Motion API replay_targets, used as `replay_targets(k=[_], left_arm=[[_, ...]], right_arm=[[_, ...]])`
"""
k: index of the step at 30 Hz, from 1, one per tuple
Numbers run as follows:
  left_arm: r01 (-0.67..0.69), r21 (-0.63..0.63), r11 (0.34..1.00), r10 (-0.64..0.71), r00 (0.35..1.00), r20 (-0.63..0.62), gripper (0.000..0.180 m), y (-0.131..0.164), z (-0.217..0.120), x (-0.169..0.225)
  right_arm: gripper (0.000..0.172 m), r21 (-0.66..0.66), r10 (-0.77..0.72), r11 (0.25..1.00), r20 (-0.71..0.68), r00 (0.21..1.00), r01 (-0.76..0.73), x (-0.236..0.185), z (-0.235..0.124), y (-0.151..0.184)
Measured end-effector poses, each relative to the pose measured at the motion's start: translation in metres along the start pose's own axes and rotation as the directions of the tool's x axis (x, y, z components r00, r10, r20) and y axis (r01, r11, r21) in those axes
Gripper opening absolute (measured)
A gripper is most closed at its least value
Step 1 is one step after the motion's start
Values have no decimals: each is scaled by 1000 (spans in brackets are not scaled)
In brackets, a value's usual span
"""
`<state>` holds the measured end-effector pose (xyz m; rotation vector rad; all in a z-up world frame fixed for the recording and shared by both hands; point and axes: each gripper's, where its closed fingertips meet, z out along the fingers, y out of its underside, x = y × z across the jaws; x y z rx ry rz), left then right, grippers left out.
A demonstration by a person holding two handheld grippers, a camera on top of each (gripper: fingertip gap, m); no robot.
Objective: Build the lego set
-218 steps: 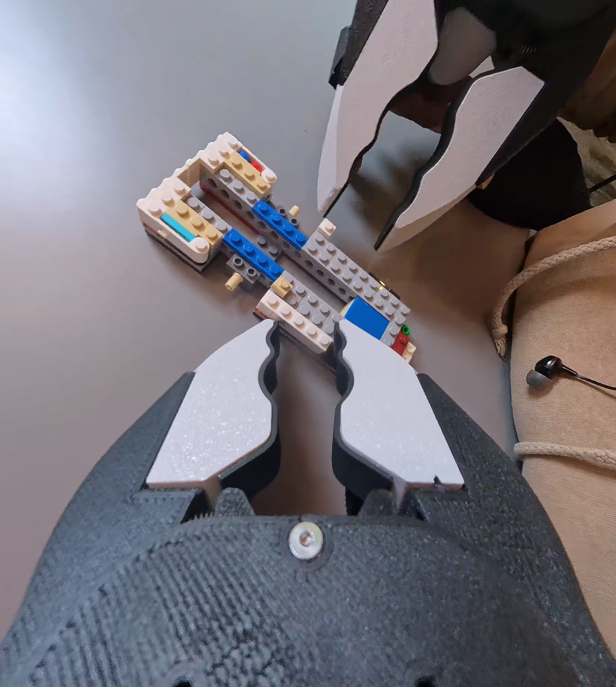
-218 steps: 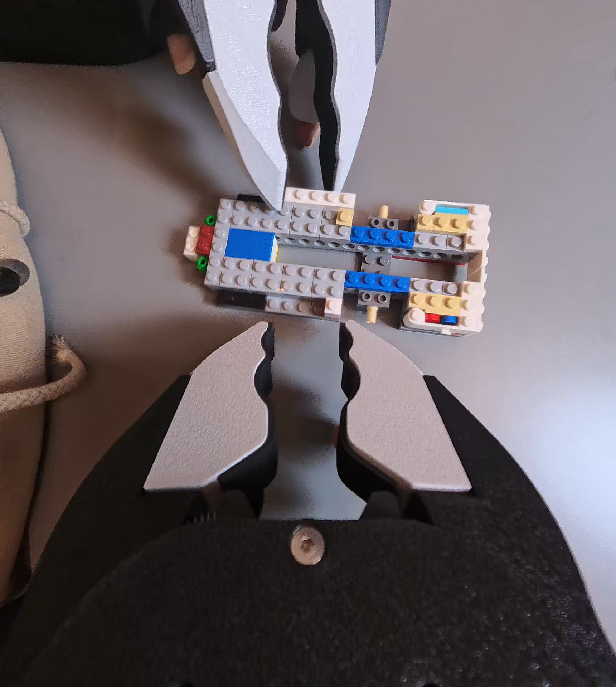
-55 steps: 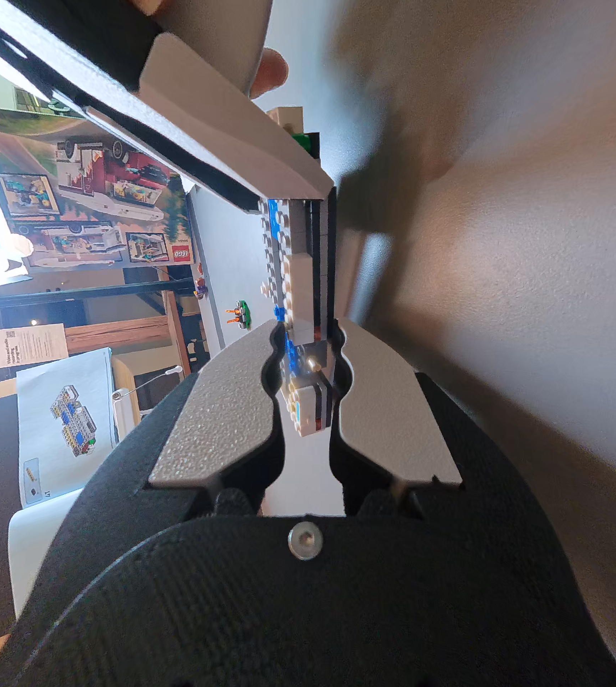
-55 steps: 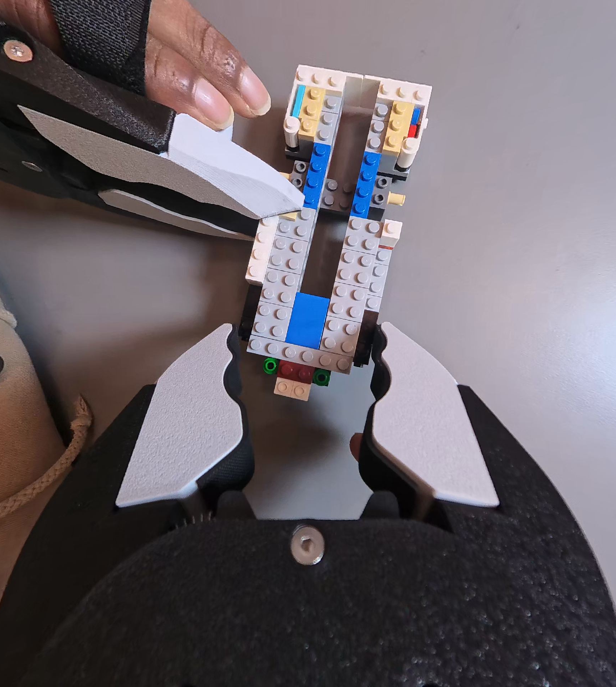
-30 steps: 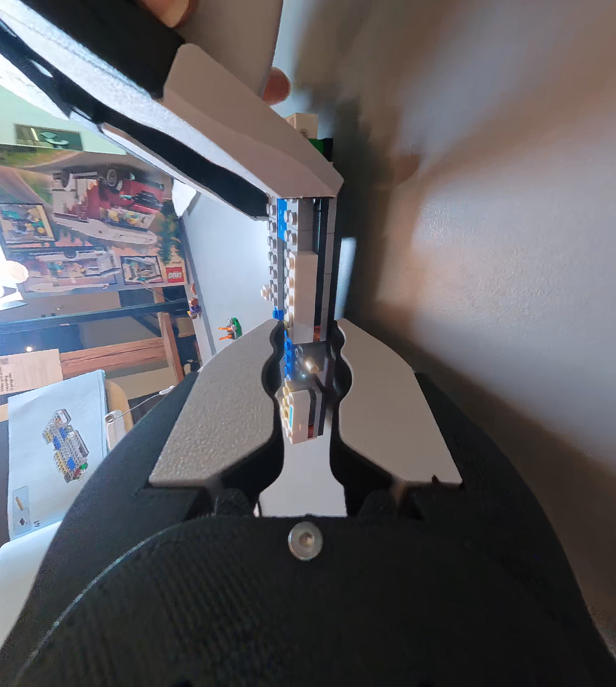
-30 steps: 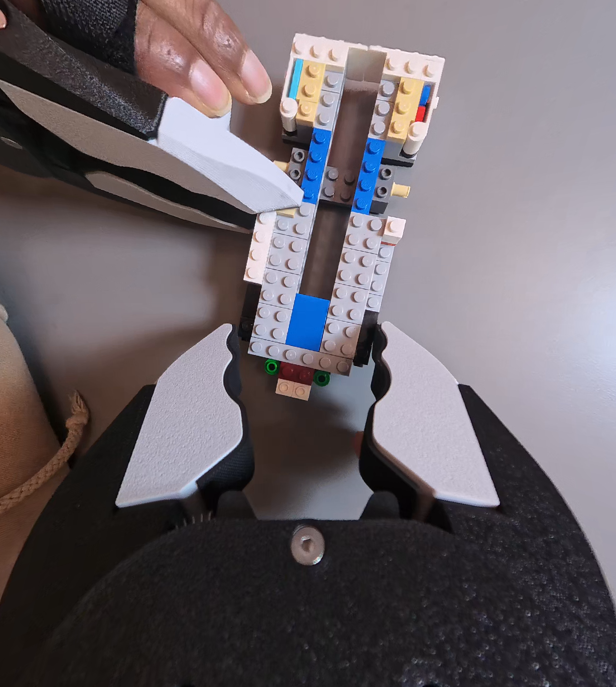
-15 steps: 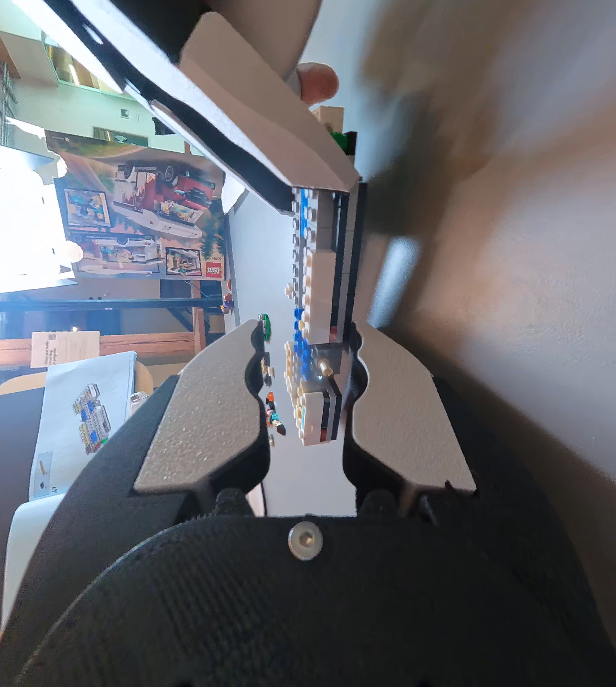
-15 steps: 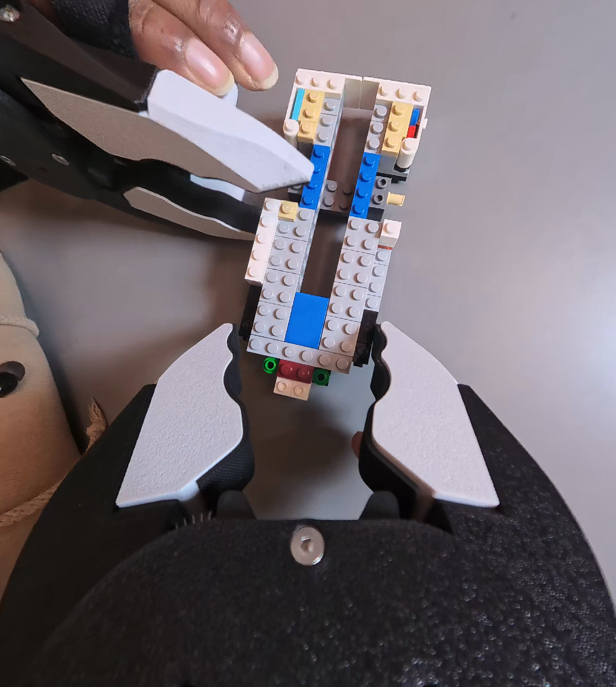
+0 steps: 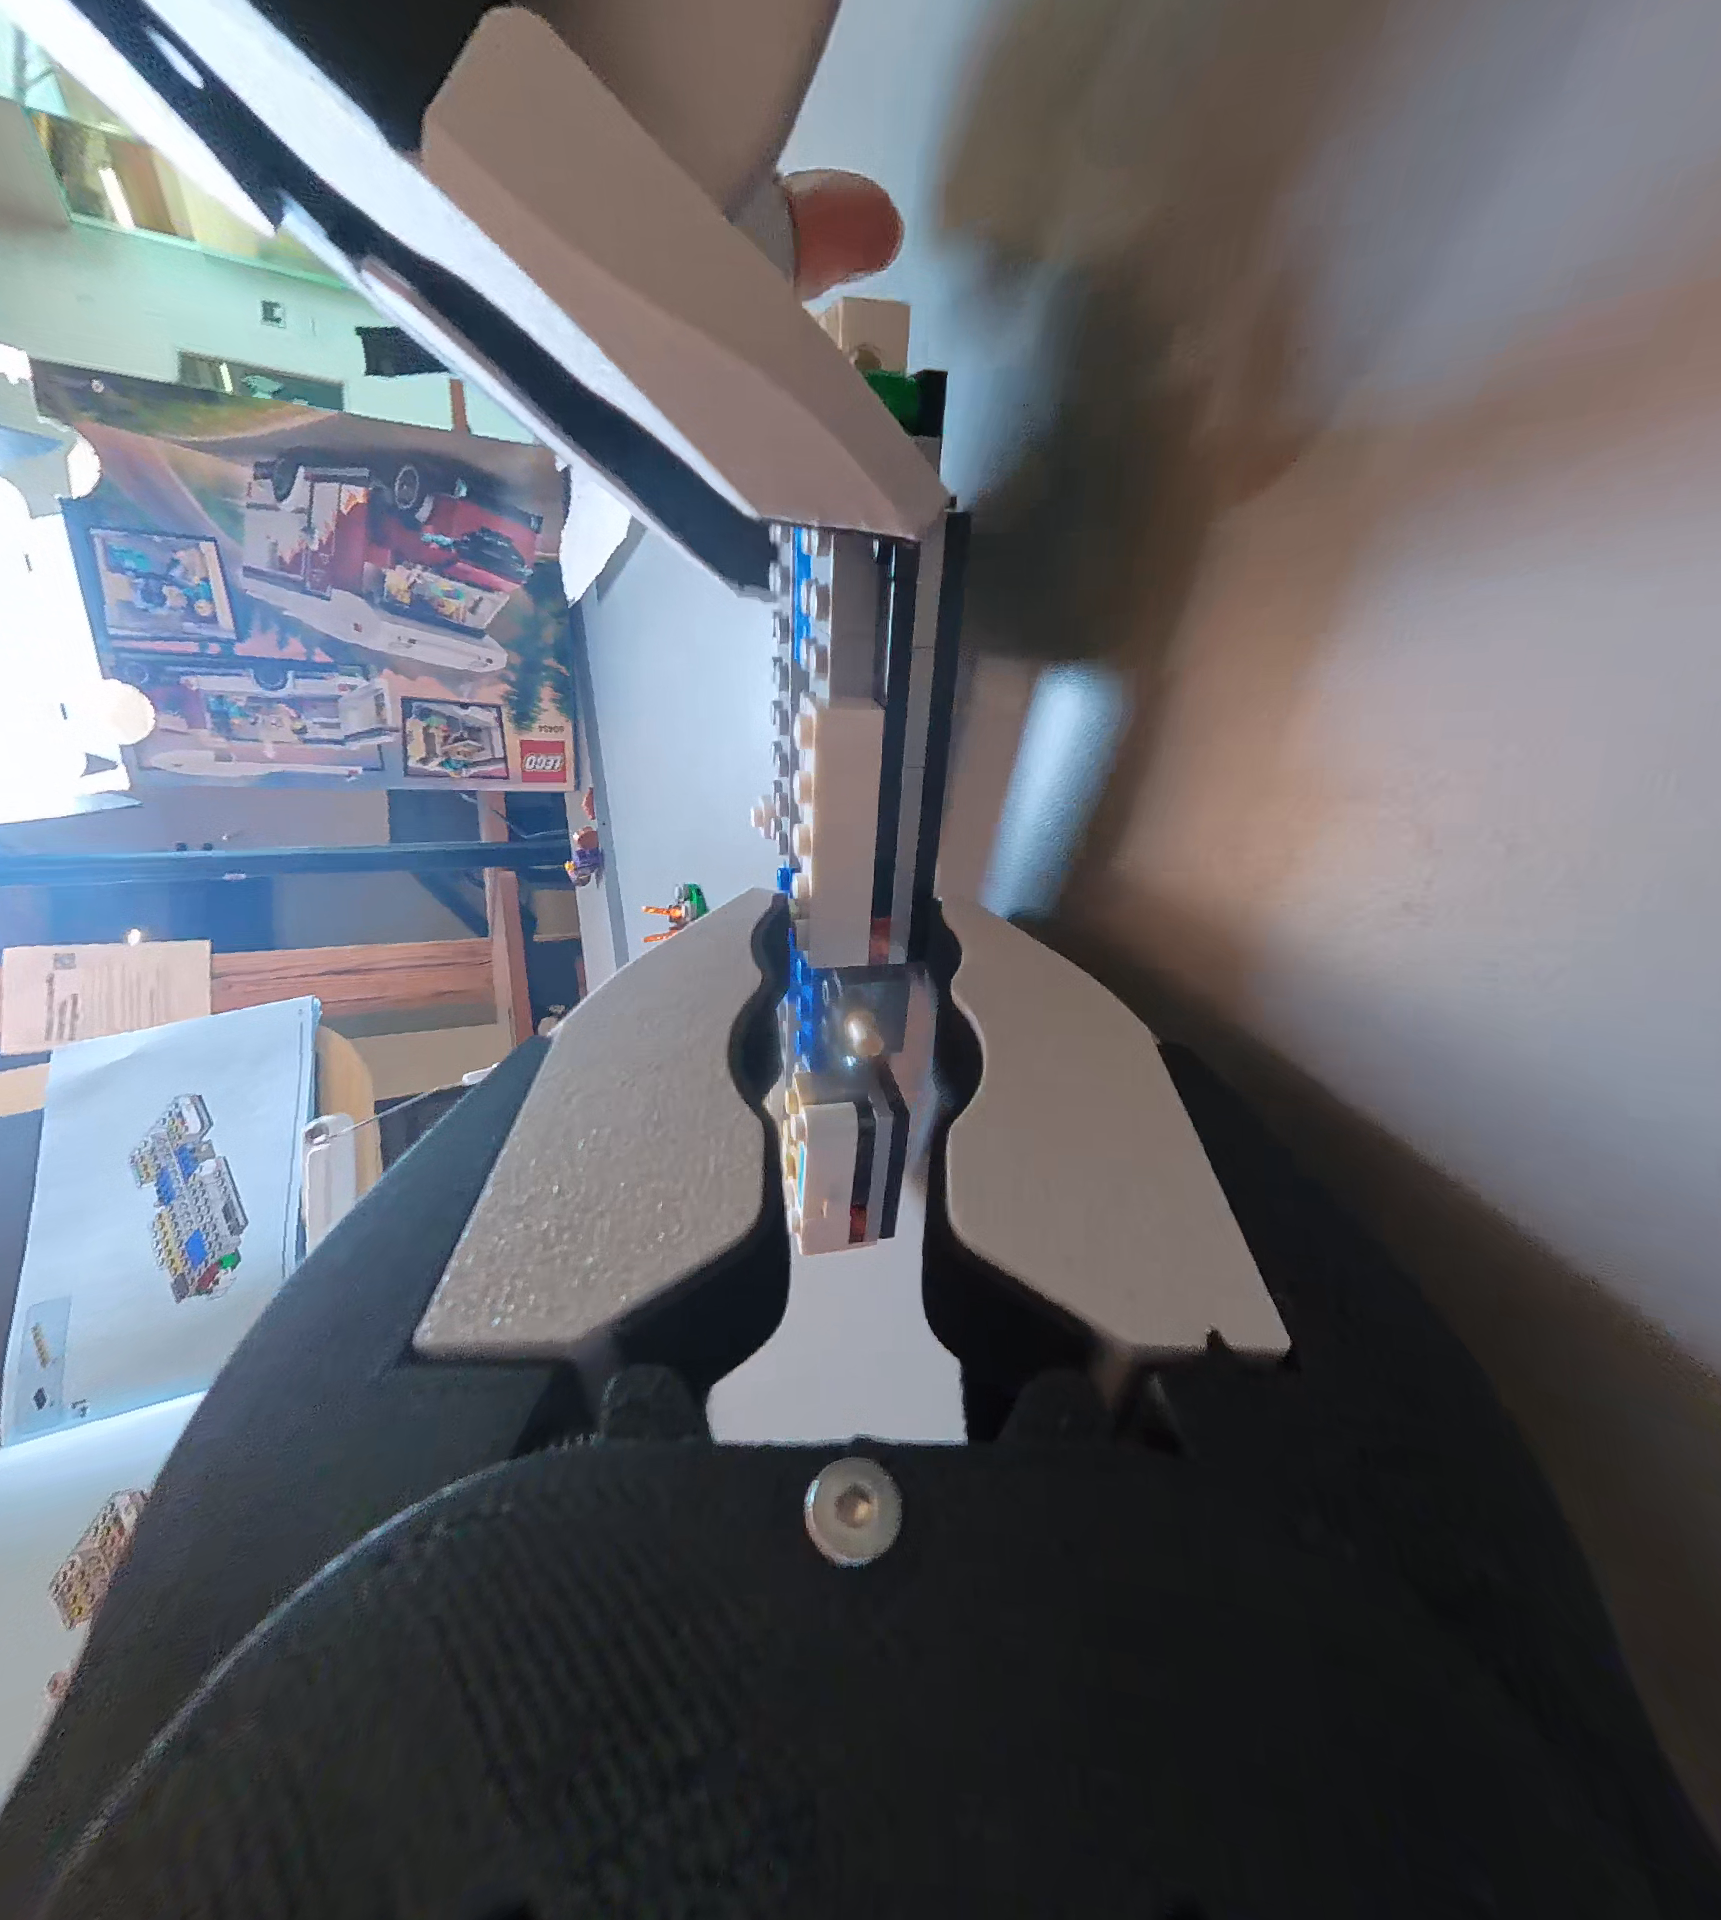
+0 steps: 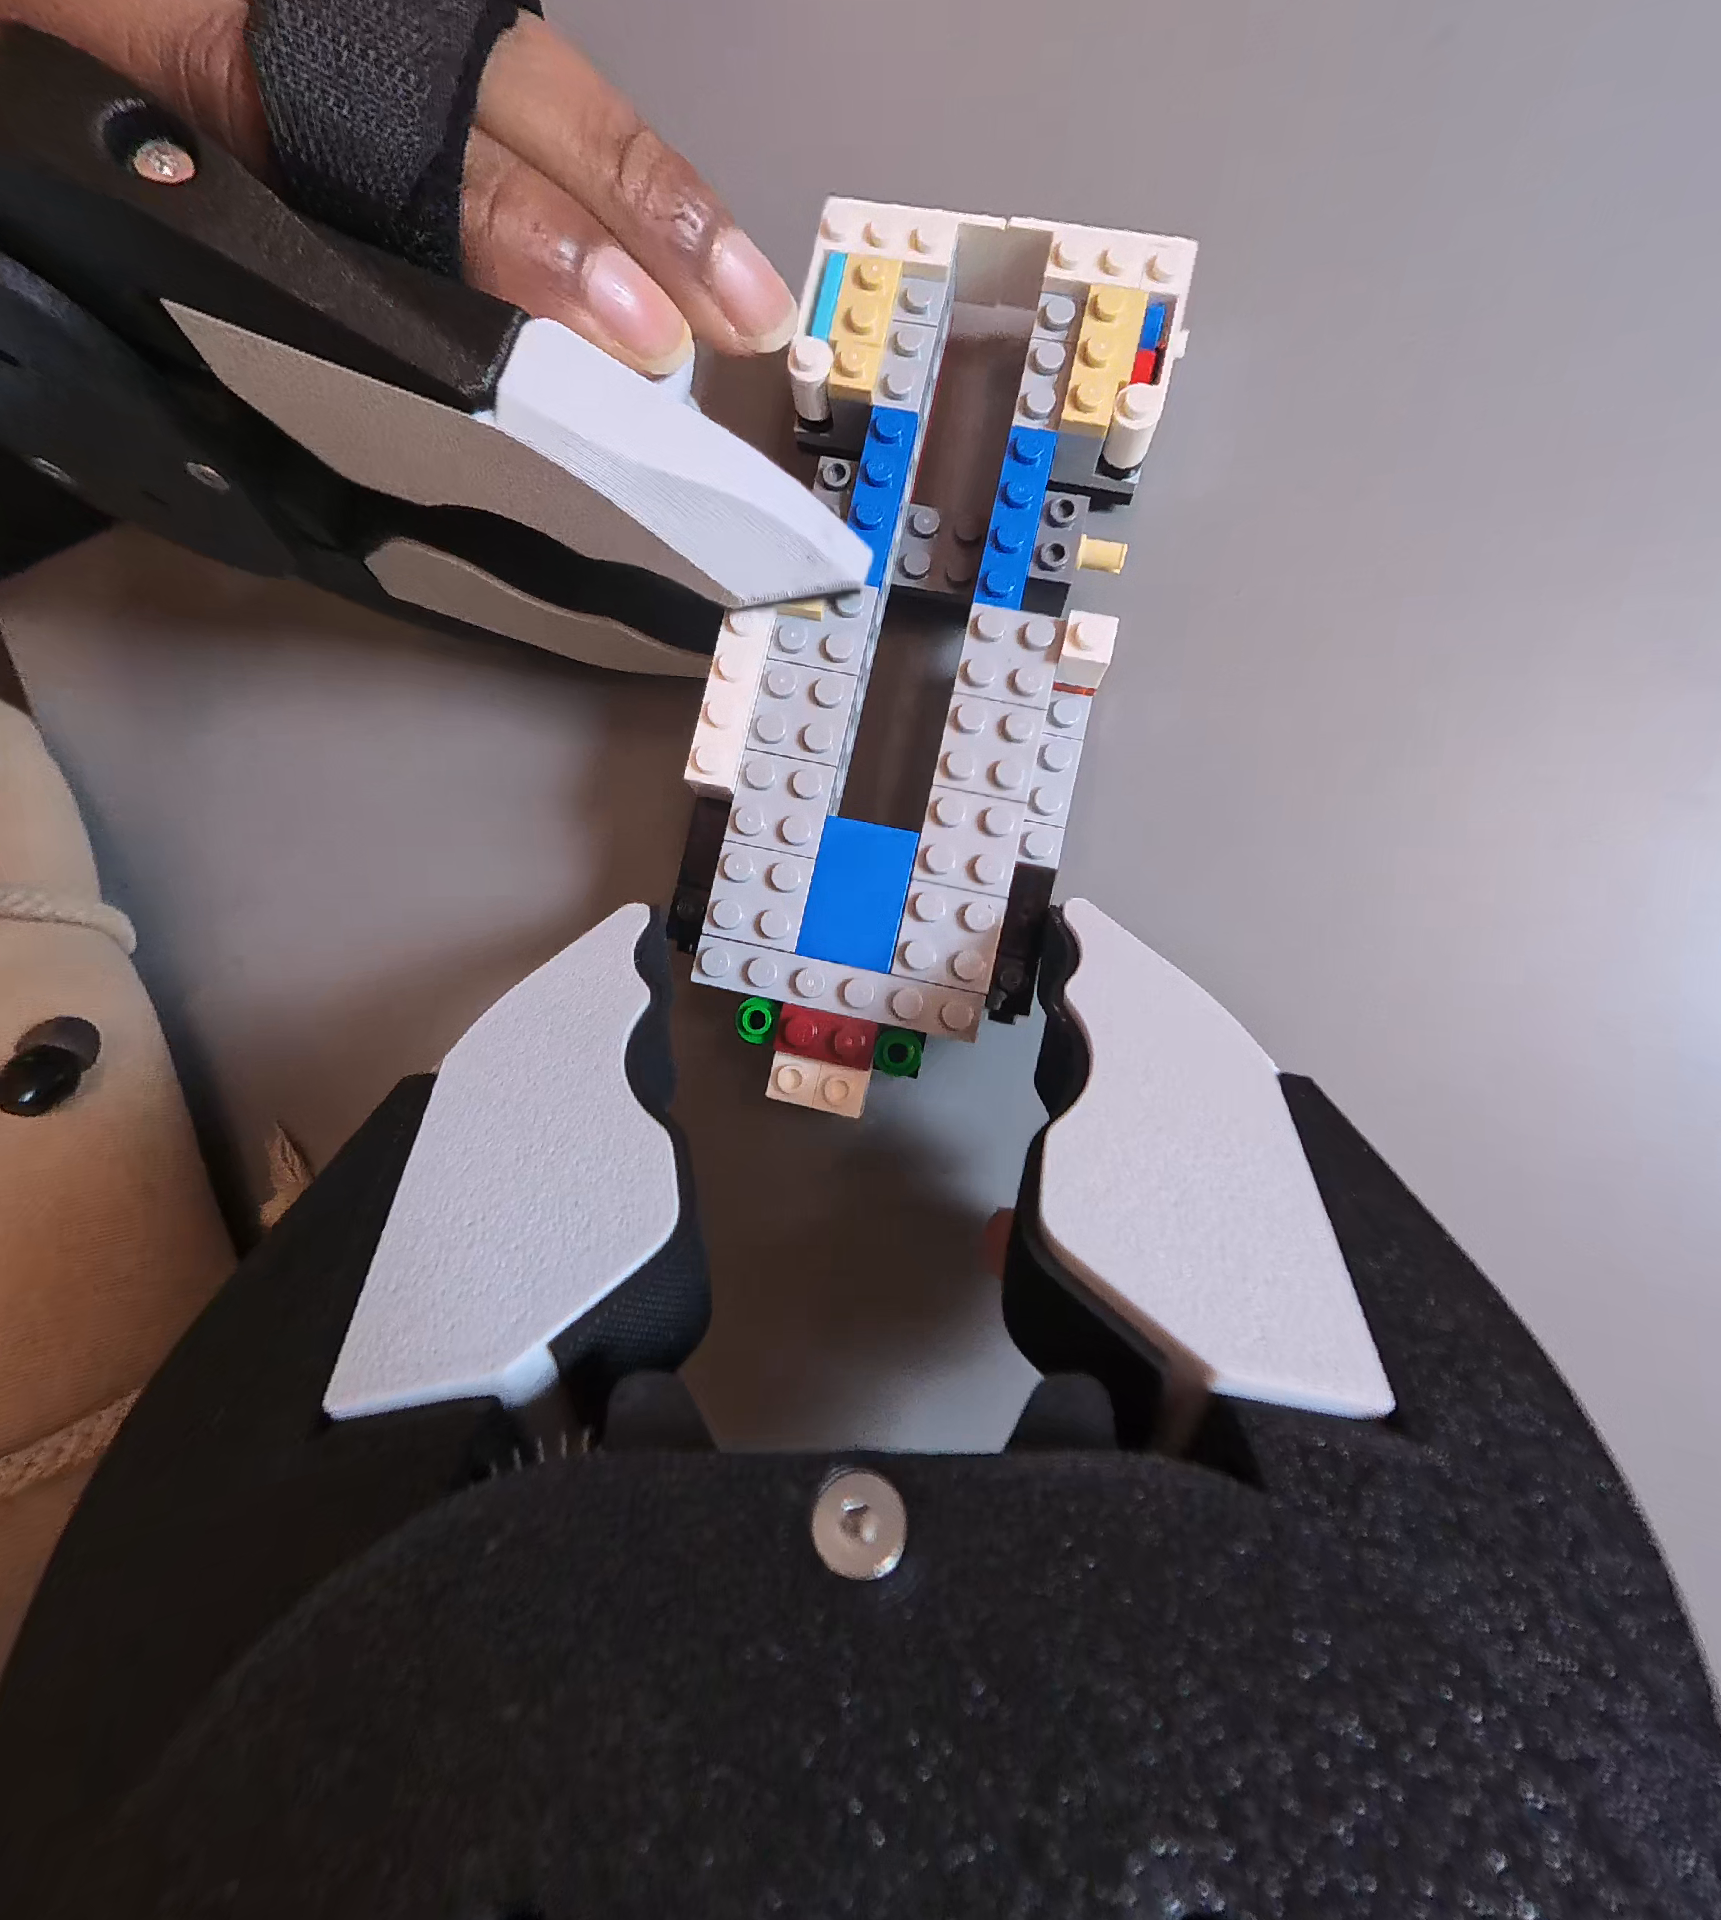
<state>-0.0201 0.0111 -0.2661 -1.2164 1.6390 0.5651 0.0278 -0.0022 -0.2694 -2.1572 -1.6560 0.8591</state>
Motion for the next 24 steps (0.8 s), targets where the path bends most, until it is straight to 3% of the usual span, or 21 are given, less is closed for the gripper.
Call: replay_targets(k=[3, 7, 10, 13, 16, 20, 24], left_arm=[[97, -16, 995, -97, 995, -23, 49, 3, -6, -3], [363, -12, 932, -362, 927, -97, 49, 4, -21, -5], [635, -24, 772, -625, 751, -213, 47, -3, -28, 0], [801, -37, 597, -769, 559, -310, 48, -12, -32, 0], [872, -63, 485, -827, 433, -359, 48, -16, -34, 0], [876, -90, 473, -834, 412, -367, 50, -10, -35, 1], [908, -93, 408, -868, 355, -346, 51, -2, -41, -10]], right_arm=[[68, -5, -24, 1000, -86, 996, 23, 13, -1, 3], [69, -23, -34, 999, -194, 980, 30, 31, -4, 11], [69, -36, -32, 999, -239, 970, 24, 35, -5, 16], [74, -33, -29, 999, -207, 978, 23, 22, -5, 18], [70, -30, -21, 999, -79, 997, 19, -7, -4, 23], [57, 50, -111, 993, 169, 979, 104, -63, -1, 18], [49, 169, -213, 968, 141, 967, 188, -61, -10, 2]])
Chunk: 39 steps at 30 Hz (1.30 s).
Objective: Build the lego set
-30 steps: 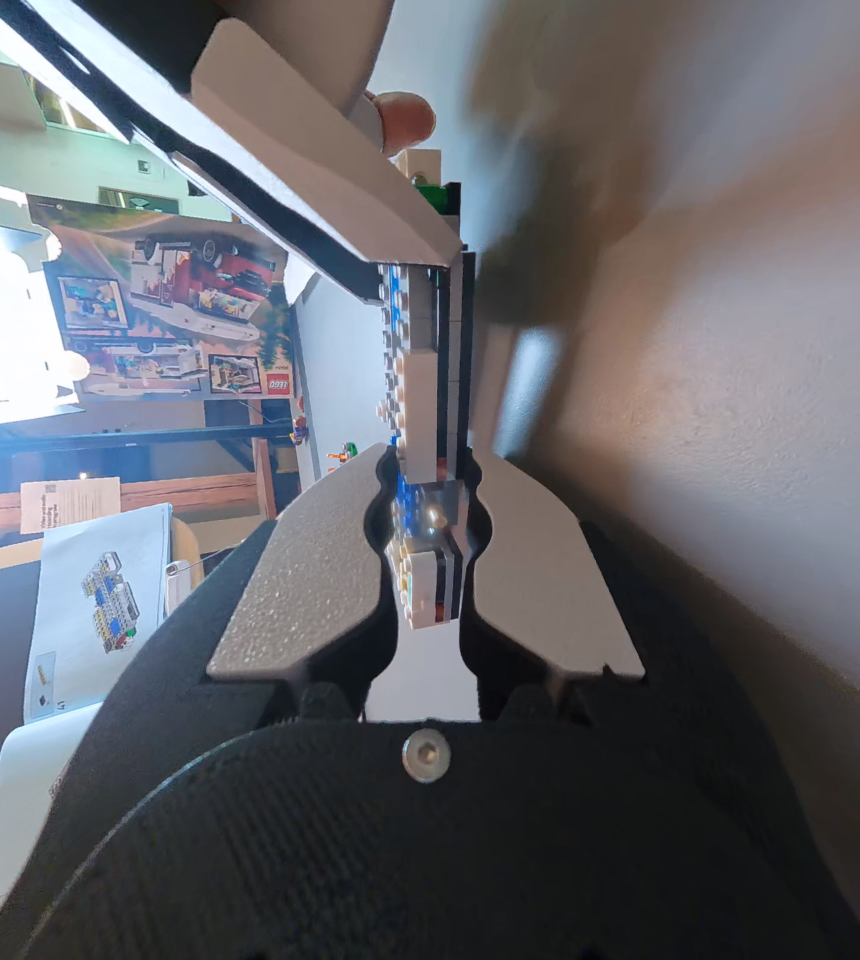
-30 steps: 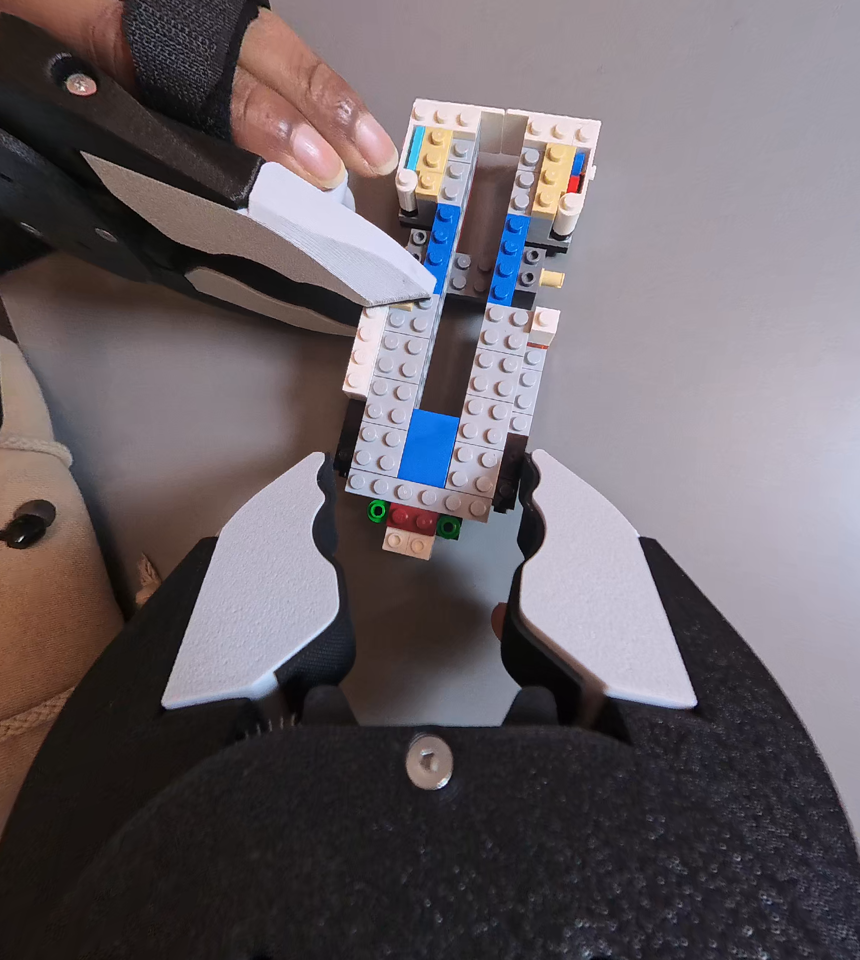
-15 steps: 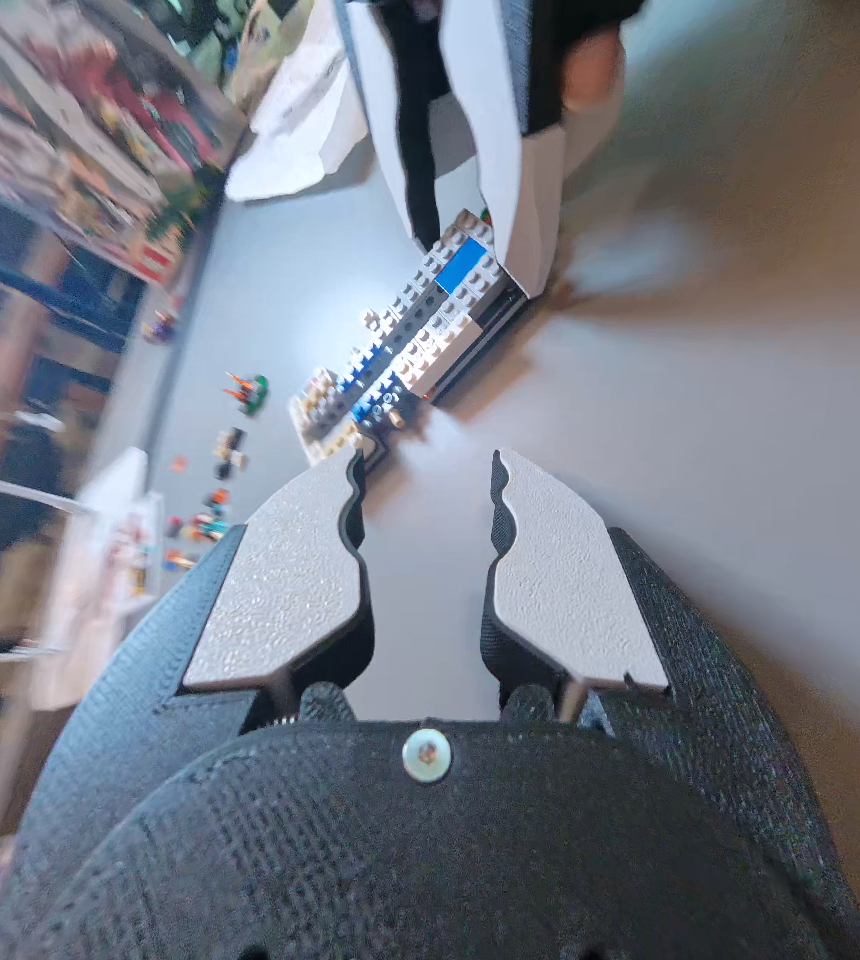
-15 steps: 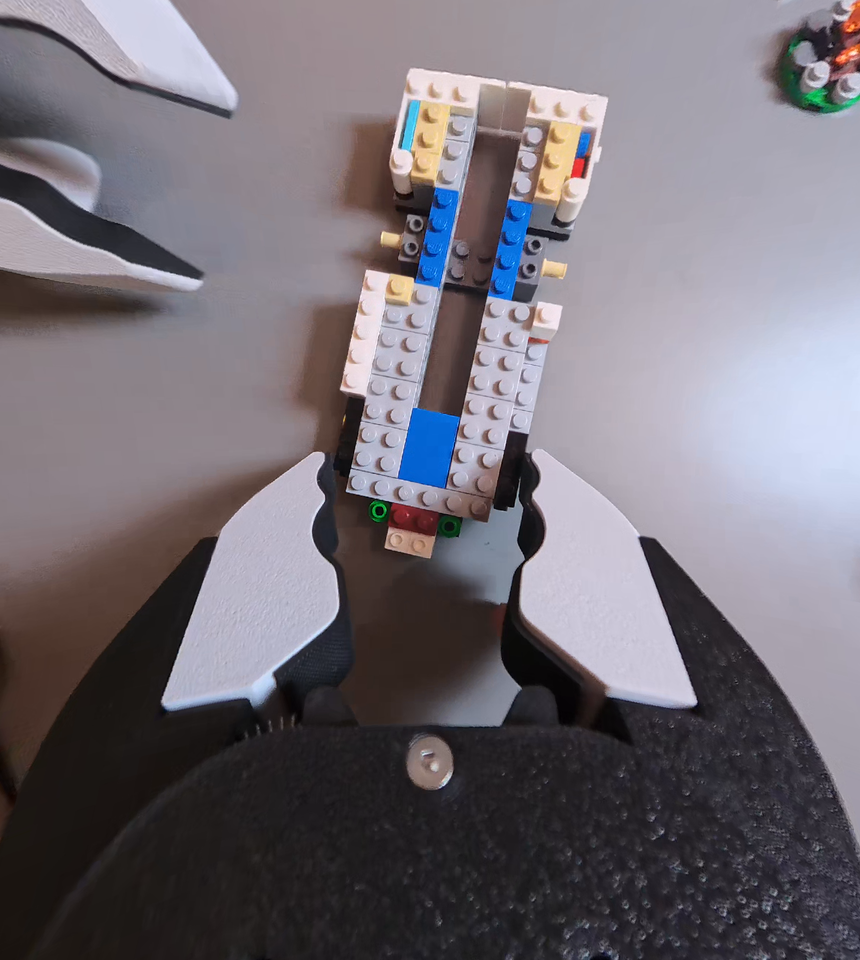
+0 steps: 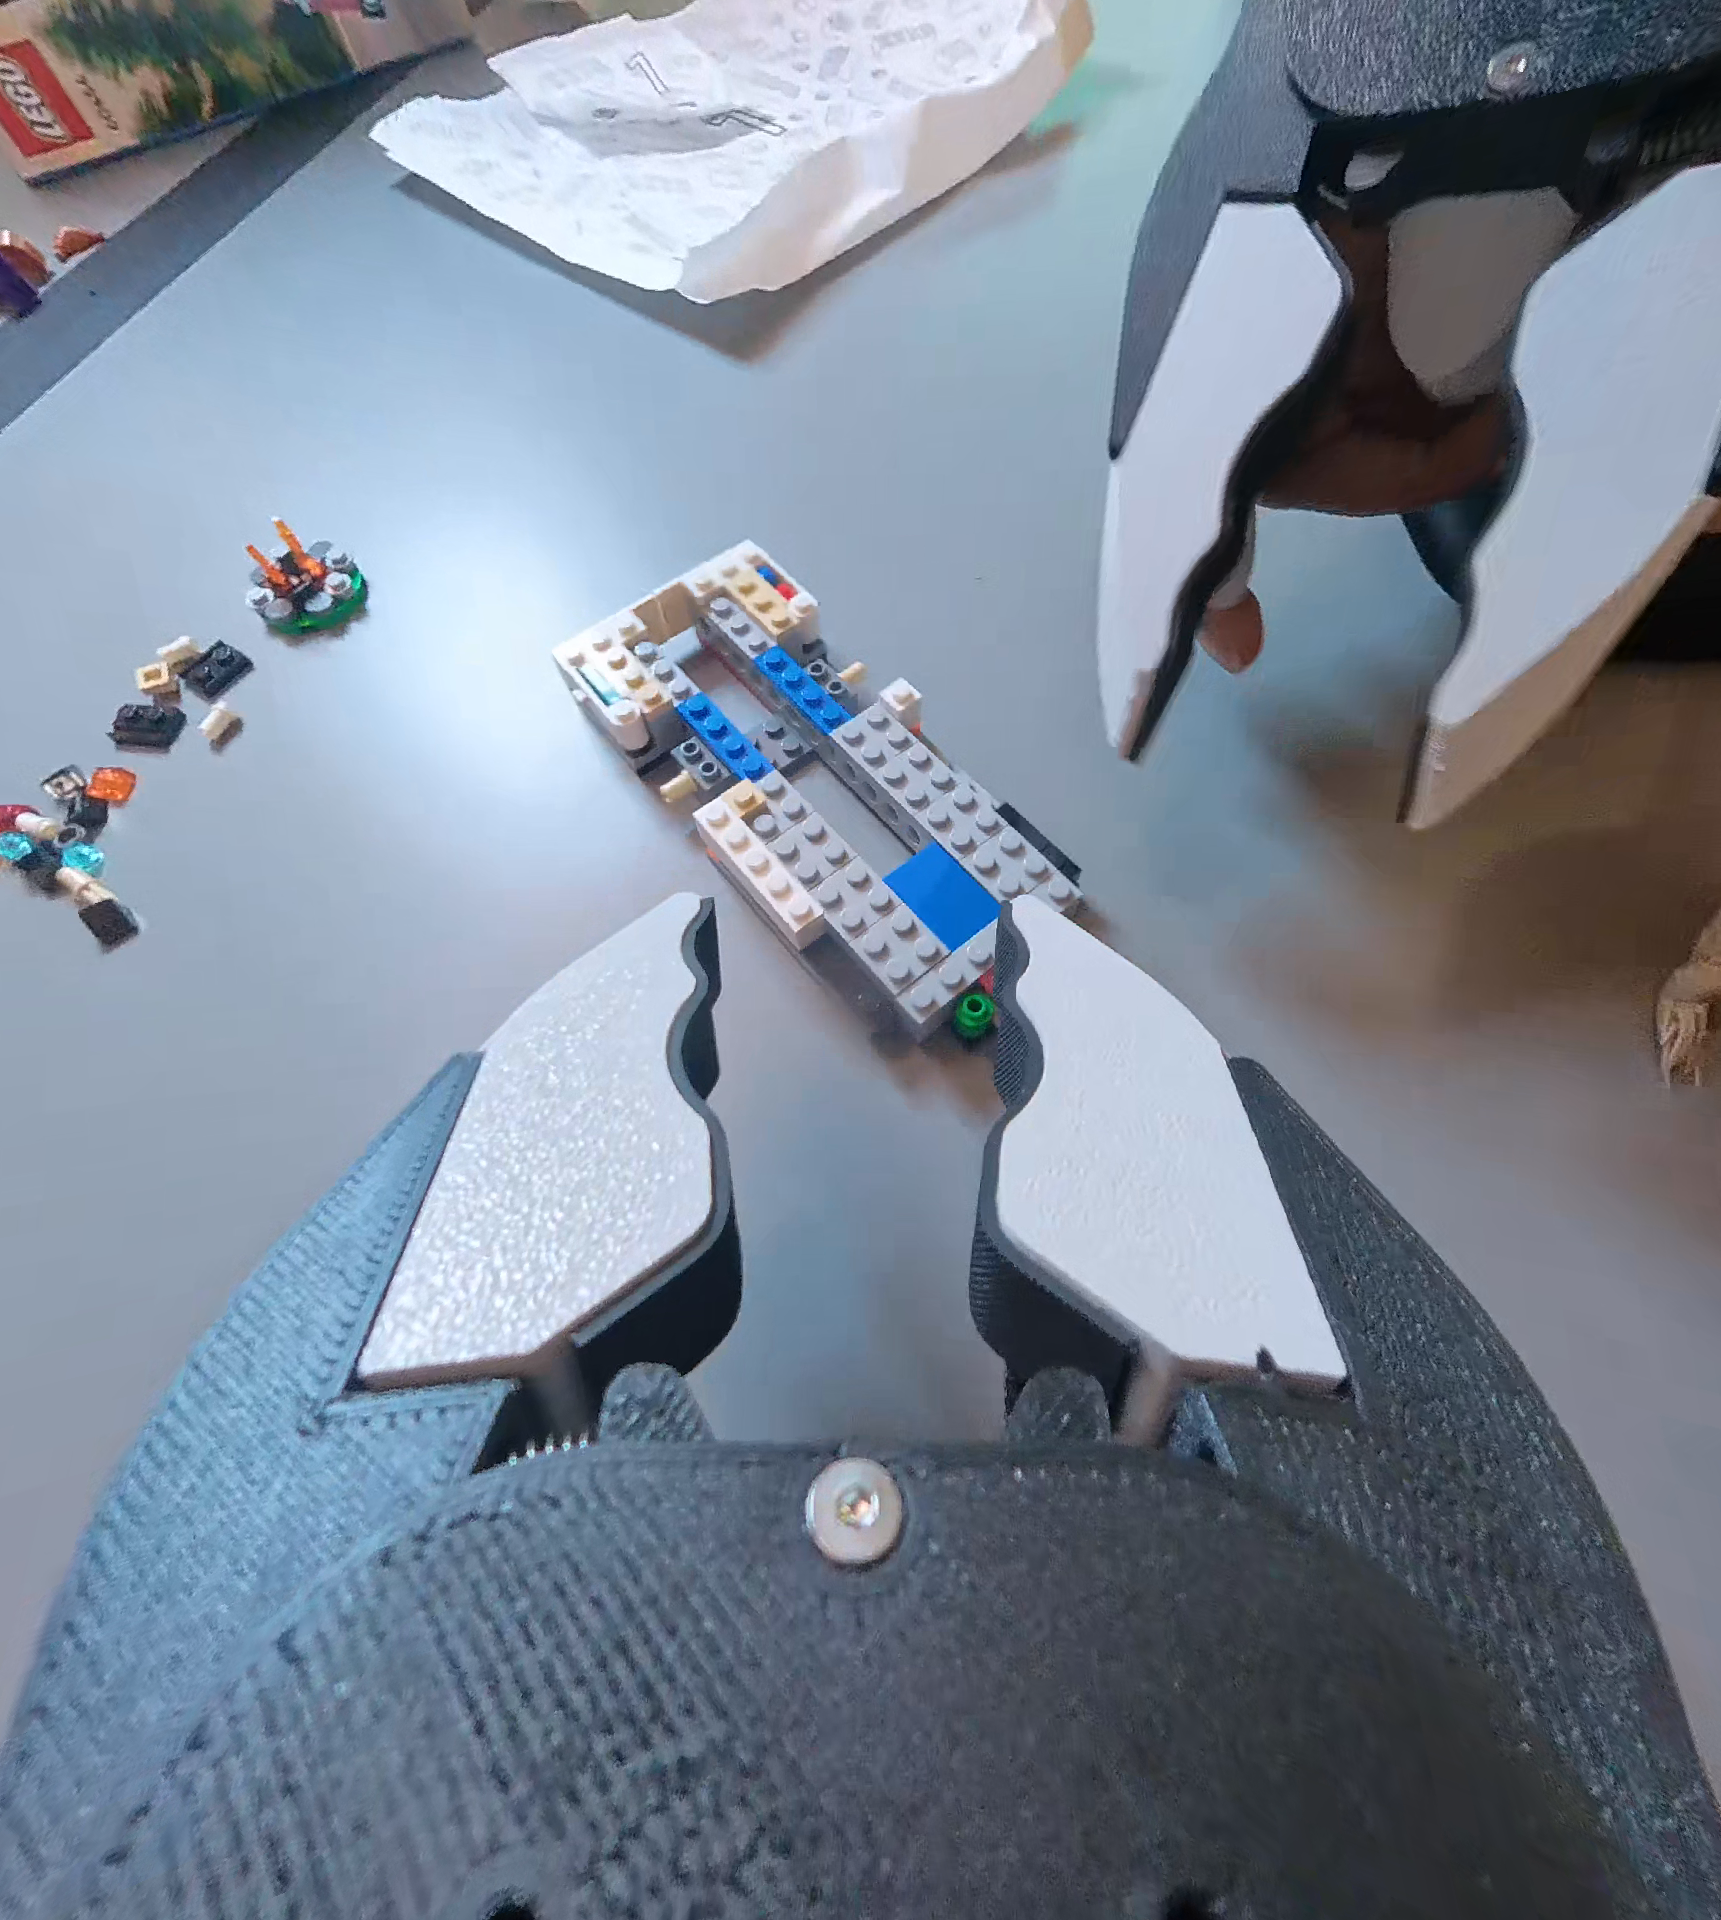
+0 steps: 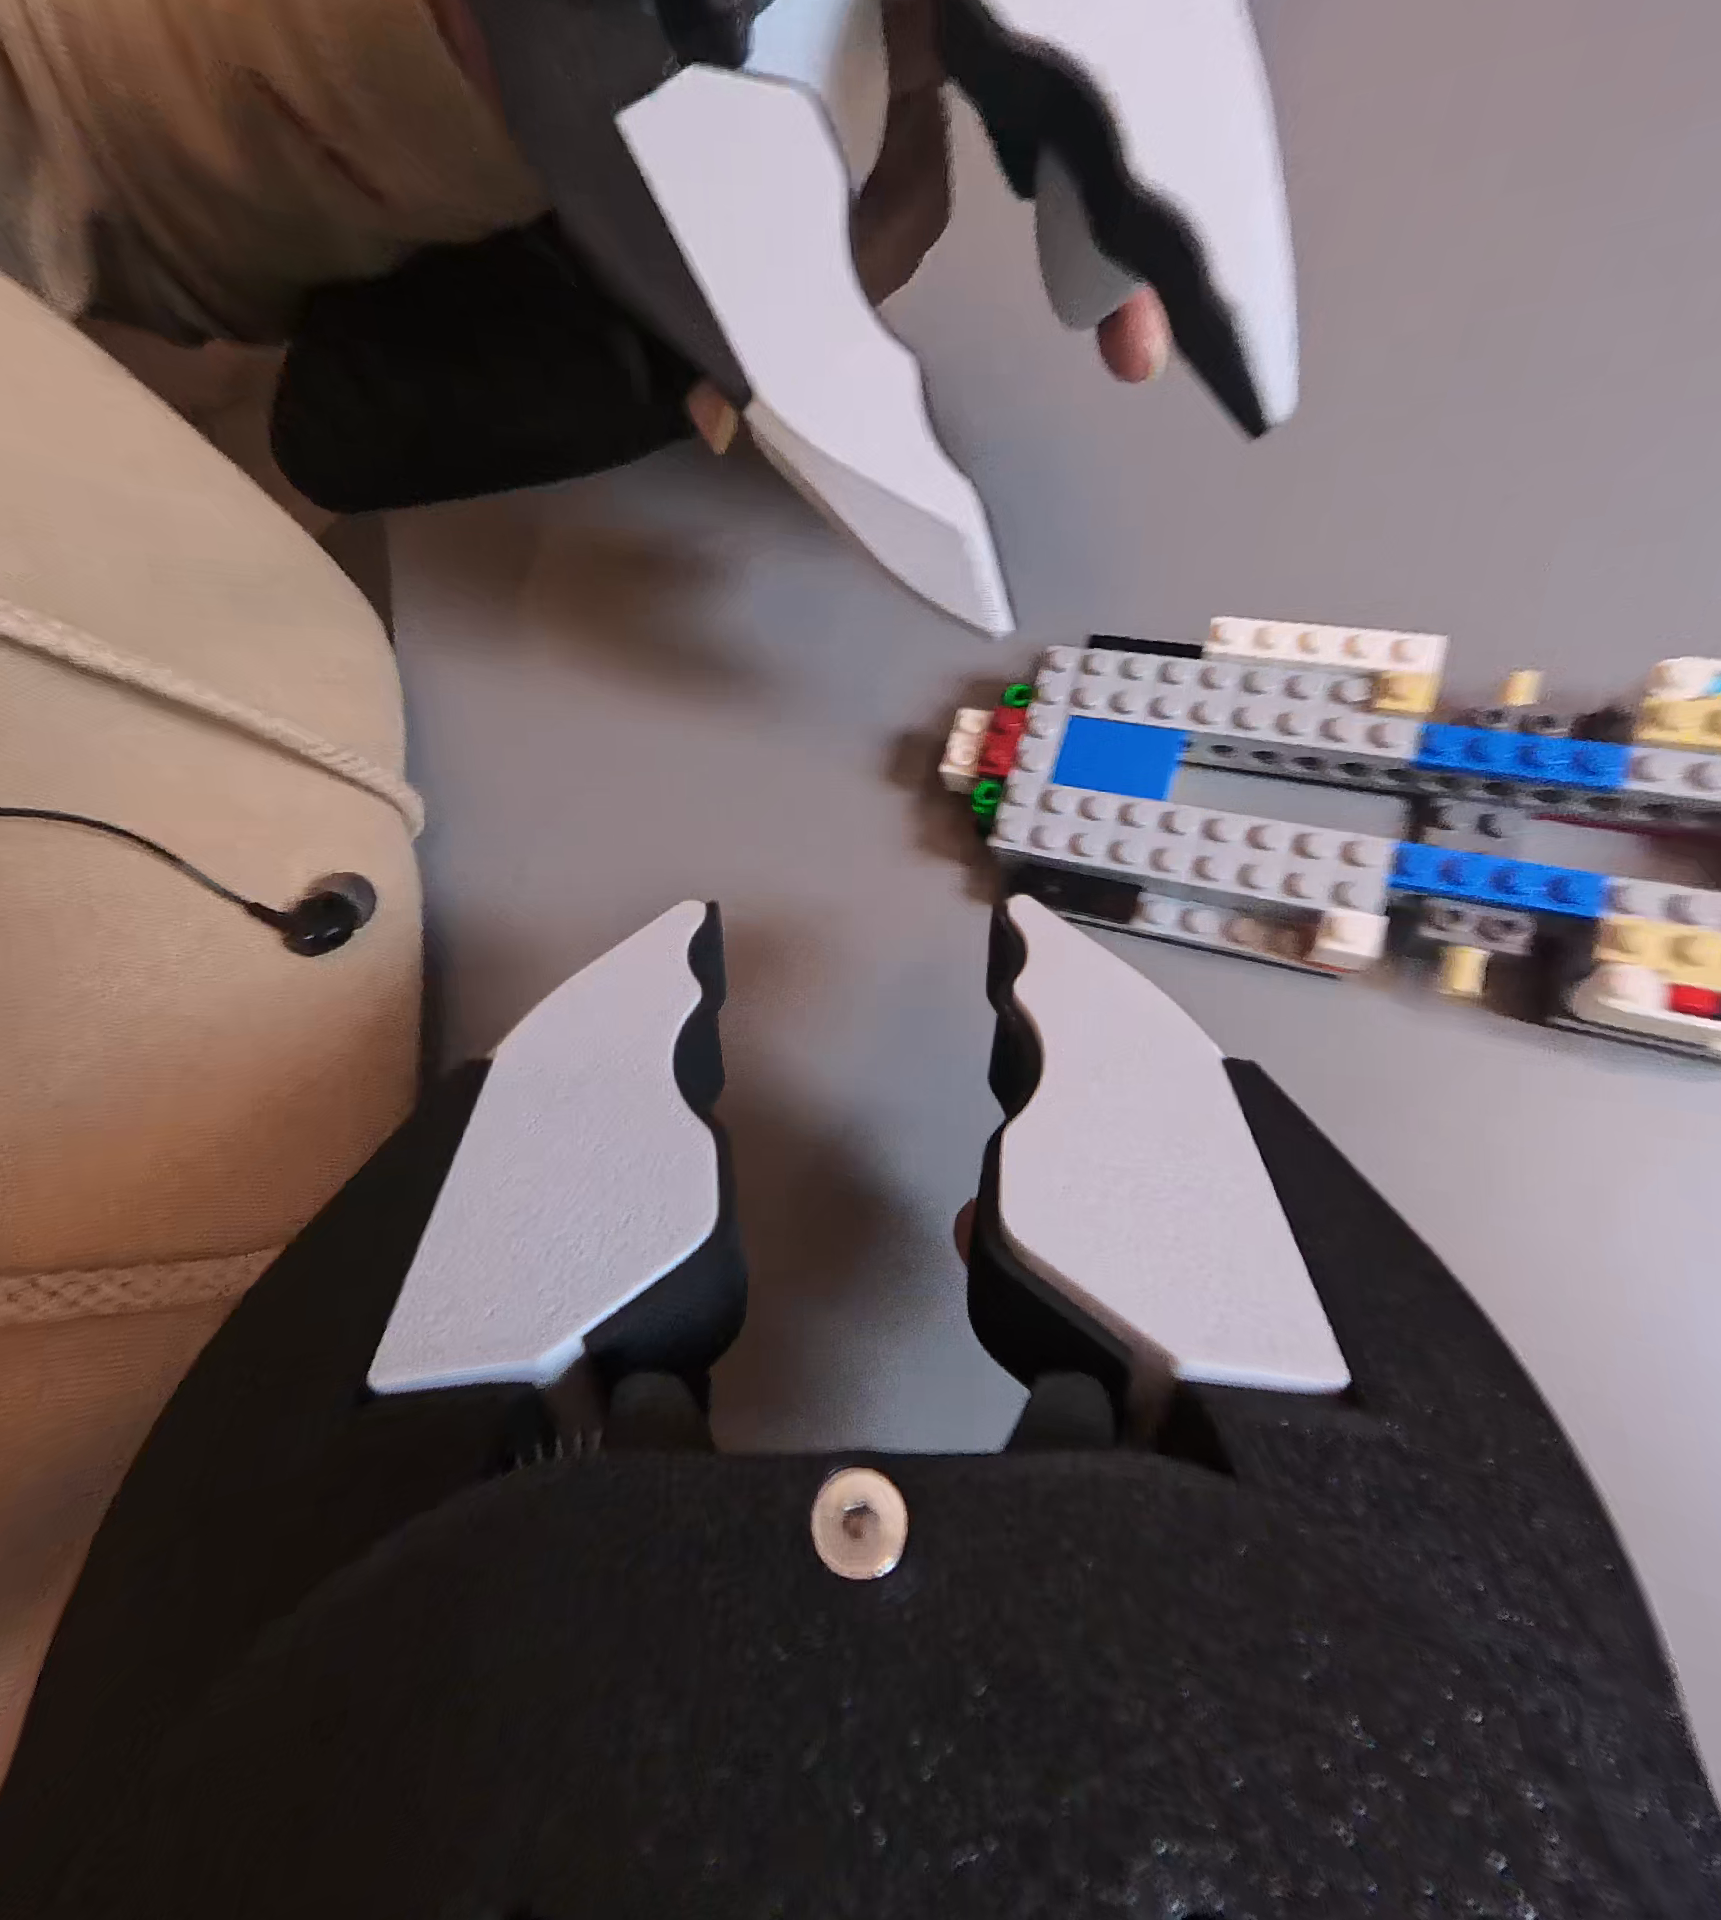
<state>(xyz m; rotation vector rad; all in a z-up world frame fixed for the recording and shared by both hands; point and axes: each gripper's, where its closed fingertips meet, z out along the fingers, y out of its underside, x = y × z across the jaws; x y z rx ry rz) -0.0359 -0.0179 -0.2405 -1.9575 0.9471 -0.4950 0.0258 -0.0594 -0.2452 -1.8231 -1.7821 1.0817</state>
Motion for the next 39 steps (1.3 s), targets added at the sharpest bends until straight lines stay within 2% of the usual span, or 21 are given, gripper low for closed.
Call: replay_targets(k=[3, 6, 11, 13, 15, 18, 24, 30, 36, 39], left_arm=[[65, -24, 998, -65, 998, 0, 56, 6, 2, 3], [83, -85, 993, -83, 997, 4, 67, 16, 11, 12], [75, -141, 987, -69, 996, 48, 79, 21, 25, 19], [83, -154, 985, -76, 996, 46, 76, 22, 31, 20], [38, -179, 983, -25, 997, 72, 68, 27, 32, 13], [36, -194, 980, -23, 998, 66, 61, 32, 24, 2], [59, -194, 979, -37, 993, 115, 68, 40, 4, -28], [4, -198, 980, 17, 995, 102, 82, 36, 21, -21], [-25, -204, 979, 46, 994, 100, 67, 33, 27, -22], [-33, -200, 979, 54, 993, 102, 66, 33, 26, -22]], right_arm=[[47, 22, -28, 999, -125, 992, 31, 32, -14, -4], [46, -37, -106, 994, -219, 970, 101, 59, -17, 0], [41, -173, -252, 961, -238, 938, 214, 80, -2, 10], [35, -201, -264, 954, -201, 943, 224, 79, 5, 12], [28, -193, -269, 953, -189, 945, 233, 77, 10, 9], [23, -188, -280, 952, -212, 936, 242, 80, 13, 6], [20, -114, -269, 961, -205, 941, 250, 76, 11, -5], [8, -82, -393, 919, -234, 889, 385, 73, 6, -16], [4, -140, -442, 897, -247, 863, 419, 73, 14, -11], [1, -143, -433, 901, -255, 865, 409, 75, 15, -11]])
